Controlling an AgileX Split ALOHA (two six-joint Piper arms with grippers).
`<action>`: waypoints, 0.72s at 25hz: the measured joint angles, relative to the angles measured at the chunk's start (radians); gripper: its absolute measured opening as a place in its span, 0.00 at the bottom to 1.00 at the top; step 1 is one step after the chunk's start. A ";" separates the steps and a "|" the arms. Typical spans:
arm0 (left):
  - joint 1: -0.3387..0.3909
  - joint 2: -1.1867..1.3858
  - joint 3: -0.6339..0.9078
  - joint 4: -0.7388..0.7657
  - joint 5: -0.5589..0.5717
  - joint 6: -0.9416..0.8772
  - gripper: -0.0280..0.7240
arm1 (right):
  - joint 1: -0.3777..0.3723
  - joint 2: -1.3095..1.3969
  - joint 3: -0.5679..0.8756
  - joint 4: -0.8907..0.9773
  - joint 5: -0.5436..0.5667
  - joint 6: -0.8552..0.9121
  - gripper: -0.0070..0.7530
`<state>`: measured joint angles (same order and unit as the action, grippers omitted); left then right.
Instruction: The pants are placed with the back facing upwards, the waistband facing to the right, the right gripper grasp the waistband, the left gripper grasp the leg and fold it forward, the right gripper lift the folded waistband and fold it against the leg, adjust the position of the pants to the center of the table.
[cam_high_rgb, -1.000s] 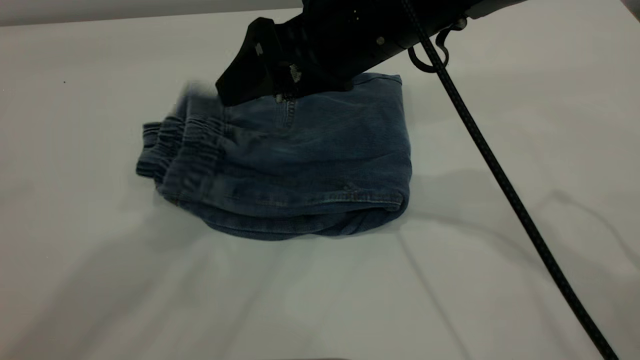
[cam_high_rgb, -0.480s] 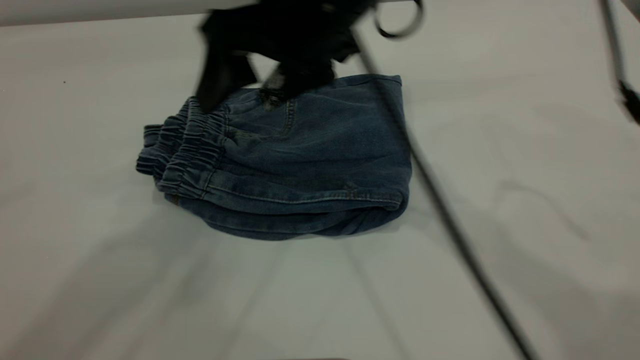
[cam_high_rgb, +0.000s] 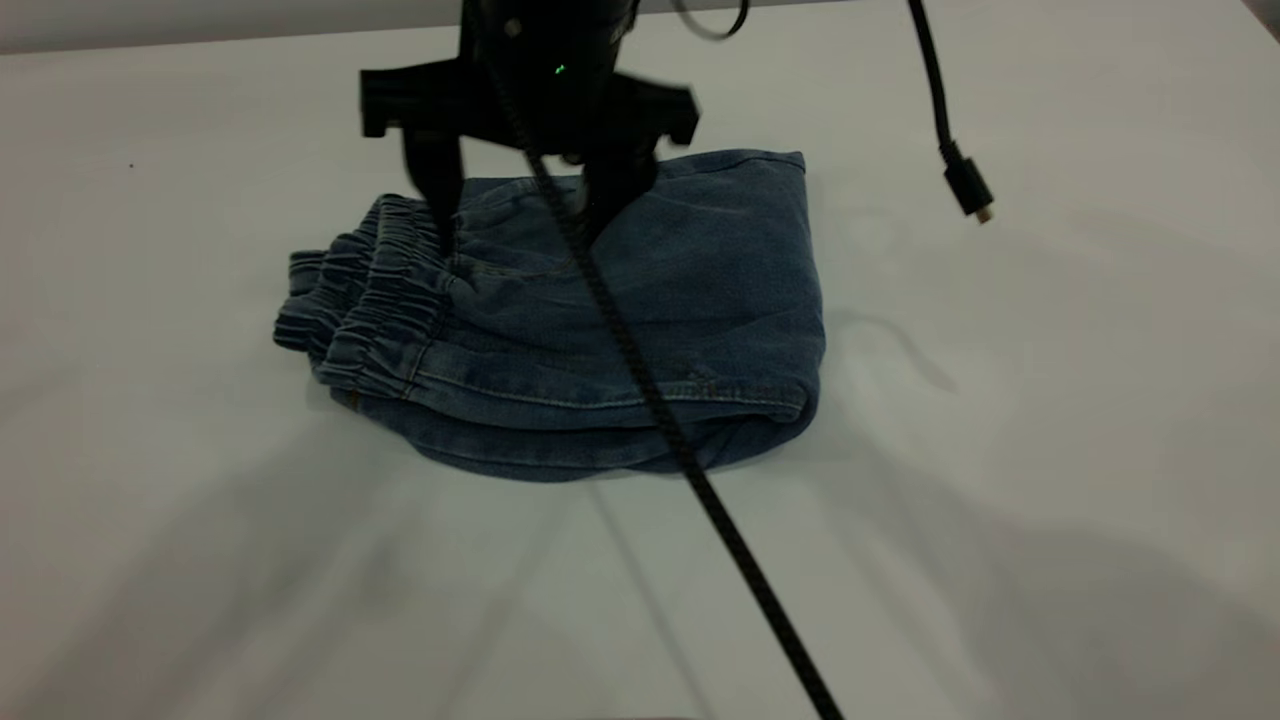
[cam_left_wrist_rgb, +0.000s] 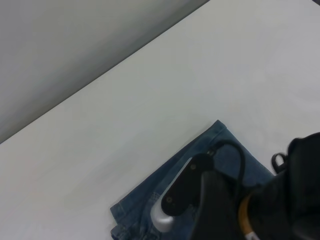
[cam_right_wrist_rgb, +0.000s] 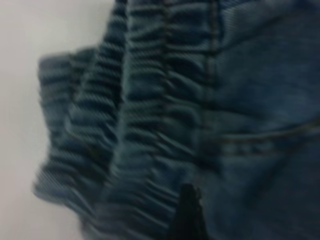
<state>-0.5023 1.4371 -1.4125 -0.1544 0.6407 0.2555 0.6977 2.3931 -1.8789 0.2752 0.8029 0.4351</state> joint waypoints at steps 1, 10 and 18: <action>0.000 0.000 0.000 0.000 0.003 0.000 0.65 | 0.000 0.014 -0.006 0.019 -0.010 0.016 0.70; 0.000 0.000 0.000 0.000 0.021 0.000 0.65 | 0.000 0.096 -0.011 -0.045 -0.009 0.117 0.70; 0.000 0.000 0.000 0.000 0.024 0.000 0.65 | 0.001 0.107 -0.019 -0.242 0.089 0.195 0.70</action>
<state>-0.5023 1.4371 -1.4124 -0.1544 0.6643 0.2555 0.6987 2.4998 -1.8975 0.0332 0.8916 0.6300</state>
